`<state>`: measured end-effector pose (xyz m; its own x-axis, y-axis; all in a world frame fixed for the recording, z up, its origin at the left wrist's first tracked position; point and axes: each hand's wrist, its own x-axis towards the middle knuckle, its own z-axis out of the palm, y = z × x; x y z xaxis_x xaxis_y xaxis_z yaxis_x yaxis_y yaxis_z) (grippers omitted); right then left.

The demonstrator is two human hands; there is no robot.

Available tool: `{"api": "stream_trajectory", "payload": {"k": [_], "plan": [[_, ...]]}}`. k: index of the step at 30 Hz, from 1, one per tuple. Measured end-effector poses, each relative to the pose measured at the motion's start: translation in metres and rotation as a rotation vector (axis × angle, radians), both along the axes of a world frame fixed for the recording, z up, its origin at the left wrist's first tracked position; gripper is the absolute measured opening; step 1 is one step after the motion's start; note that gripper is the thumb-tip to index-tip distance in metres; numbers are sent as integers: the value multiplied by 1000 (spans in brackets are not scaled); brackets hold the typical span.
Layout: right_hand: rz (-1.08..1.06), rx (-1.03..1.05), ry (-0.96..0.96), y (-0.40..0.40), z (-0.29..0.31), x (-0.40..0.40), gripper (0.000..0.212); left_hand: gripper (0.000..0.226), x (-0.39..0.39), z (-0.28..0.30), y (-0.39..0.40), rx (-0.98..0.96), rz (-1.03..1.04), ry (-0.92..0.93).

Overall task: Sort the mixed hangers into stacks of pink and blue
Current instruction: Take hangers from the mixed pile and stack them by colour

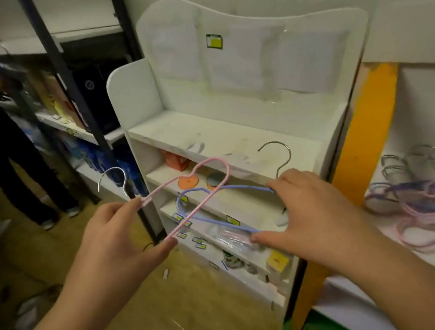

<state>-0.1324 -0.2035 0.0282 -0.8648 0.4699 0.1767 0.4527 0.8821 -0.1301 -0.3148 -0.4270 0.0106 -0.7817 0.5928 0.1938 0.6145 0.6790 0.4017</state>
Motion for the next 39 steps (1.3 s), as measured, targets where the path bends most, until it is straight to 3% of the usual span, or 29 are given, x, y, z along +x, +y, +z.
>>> {"api": "stream_trajectory", "payload": {"k": [5, 12, 19, 26, 30, 37, 39], "plan": [[27, -47, 18, 35, -3, -100, 81, 100, -95, 7, 26, -63, 77, -34], [-69, -82, 12, 94, -7, -189, 78, 96, -201, 5, 97, -107, -35, -44], [-297, -80, -43, 158, -29, -241, 78, 93, -316, -10, 216, -153, -390, -30], [-575, -288, -88, 213, -59, -263, 87, 92, -431, -26, 338, -344, -790, 40], [-632, -373, -127, 225, -70, -271, 90, 99, -478, -45, 380, -480, -965, -48], [-656, -428, -152, 223, -84, -292, 92, 123, -528, -77, 398, -515, -1030, -13], [-641, -443, -159, 221, -87, -297, 91, 121, -540, -83, 396, -514, -1024, -17]]}}
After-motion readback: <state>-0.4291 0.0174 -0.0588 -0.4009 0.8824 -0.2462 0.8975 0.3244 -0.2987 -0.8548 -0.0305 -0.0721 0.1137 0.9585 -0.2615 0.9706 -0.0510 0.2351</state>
